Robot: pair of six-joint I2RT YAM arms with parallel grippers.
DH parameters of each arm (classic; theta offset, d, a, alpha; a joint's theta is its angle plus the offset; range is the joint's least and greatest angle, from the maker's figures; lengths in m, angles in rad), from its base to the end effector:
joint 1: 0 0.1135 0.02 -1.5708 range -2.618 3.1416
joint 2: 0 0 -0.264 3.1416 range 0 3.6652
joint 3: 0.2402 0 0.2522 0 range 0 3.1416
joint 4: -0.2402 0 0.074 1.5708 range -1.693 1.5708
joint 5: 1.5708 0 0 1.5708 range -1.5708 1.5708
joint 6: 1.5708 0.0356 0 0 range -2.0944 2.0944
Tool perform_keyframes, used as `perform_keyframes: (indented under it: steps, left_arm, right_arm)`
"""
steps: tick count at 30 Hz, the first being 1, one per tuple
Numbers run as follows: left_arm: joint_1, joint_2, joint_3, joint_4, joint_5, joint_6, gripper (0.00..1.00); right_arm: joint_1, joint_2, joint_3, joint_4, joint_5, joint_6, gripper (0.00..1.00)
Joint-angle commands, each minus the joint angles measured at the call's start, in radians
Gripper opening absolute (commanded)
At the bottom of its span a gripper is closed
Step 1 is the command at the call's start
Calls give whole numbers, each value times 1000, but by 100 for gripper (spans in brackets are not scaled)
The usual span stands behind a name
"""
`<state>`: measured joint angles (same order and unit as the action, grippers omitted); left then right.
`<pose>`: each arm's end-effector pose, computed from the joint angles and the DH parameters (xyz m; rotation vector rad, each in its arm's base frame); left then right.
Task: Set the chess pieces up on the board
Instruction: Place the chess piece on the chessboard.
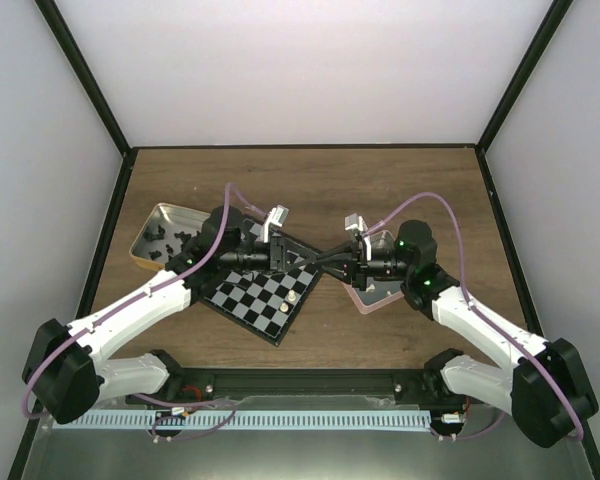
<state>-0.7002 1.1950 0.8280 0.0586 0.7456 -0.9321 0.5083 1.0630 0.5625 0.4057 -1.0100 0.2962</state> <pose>0.1899 -0.1916 0.2968 0.3610 2.2020 -1.7172 0.1844 0.1372 0.2705 -0.9914 1.5404 1.4152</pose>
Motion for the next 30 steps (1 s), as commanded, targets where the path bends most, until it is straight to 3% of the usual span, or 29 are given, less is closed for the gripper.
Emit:
perform_keyframes:
  steps: [1, 6, 8, 11, 17, 23, 30]
  left_arm:
    - [-11, 7, -2, 44, 26, 9, 4]
    - [21, -50, 3, -96, -90, 97, 4]
    - [34, -77, 4, -181, -185, 150, 4]
    - [37, -121, 2, -304, -369, 226, 4]
    - [19, -162, -62, -426, -677, 315, 4]
    - [-80, -131, -141, -444, -876, 316, 4]
    - [-125, -14, -191, -337, -940, 310, 4]
  right_arm:
    - [21, 12, 63, -28, -5, -27, 12]
    - [21, 17, 109, -131, 29, 1, 55]
    - [19, -3, 104, -145, 110, 24, 67]
    - [19, -33, 89, -172, 247, 52, 76]
    - [19, -57, 75, -263, 491, 116, 80]
    - [19, -61, 40, -275, 582, 160, 80]
    - [19, -19, 35, -277, 633, 181, 80]
